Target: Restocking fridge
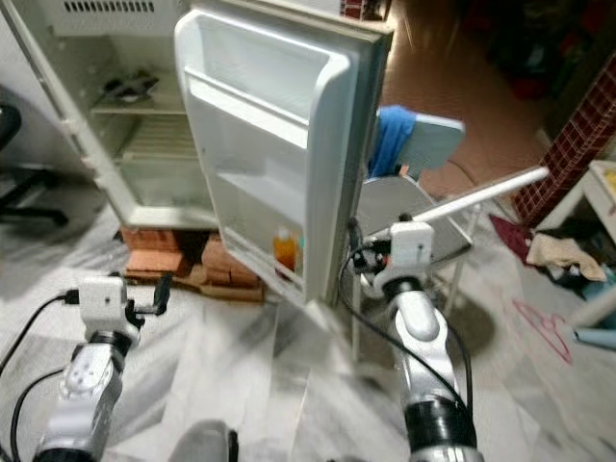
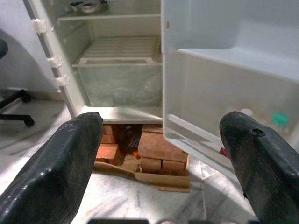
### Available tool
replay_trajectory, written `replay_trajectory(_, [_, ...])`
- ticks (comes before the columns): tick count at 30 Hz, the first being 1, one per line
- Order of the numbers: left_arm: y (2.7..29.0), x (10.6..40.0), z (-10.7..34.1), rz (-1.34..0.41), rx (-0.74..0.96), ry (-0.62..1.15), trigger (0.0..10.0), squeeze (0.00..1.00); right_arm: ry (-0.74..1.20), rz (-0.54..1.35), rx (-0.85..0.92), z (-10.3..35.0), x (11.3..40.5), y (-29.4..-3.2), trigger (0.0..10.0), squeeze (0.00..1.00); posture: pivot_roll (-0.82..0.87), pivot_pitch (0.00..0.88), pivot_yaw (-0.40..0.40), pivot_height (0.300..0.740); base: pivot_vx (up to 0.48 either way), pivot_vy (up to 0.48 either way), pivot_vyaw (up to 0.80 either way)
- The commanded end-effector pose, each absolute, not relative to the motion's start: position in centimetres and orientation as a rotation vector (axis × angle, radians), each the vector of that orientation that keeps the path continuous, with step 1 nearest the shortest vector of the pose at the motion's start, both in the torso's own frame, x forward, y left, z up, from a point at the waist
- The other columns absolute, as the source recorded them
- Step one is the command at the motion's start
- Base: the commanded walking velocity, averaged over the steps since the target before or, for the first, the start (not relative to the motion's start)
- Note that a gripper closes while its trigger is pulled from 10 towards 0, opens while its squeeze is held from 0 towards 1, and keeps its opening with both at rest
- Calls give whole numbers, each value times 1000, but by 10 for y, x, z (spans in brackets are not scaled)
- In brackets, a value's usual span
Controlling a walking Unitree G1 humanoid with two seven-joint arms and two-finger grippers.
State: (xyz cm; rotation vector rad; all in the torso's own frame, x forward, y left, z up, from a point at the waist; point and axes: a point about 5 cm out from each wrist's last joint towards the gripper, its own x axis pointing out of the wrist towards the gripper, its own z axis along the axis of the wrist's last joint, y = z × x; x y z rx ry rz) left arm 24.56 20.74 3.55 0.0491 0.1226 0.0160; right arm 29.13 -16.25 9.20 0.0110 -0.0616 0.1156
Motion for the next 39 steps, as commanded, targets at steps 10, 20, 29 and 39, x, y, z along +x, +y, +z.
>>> replay_trajectory(10, [205,249,41,-3,49,101,10000,0,-86,78,5,99,296,-169,10000,0,61,0,-26,740,285,0,0])
replay_trajectory(20, [210,247,39,33,43,112,10000,0,-106,89,-11,107,302,-175,10000,0,65,0,-27,740,0,0,0])
replay_trajectory(29, [213,245,37,46,48,120,10000,0,-134,96,-14,117,312,-175,10000,0,74,0,-30,740,0,0,800])
replay_trajectory(39, [214,242,38,49,57,124,10000,0,-144,59,13,121,320,-175,10000,0,84,0,-30,740,0,0,502])
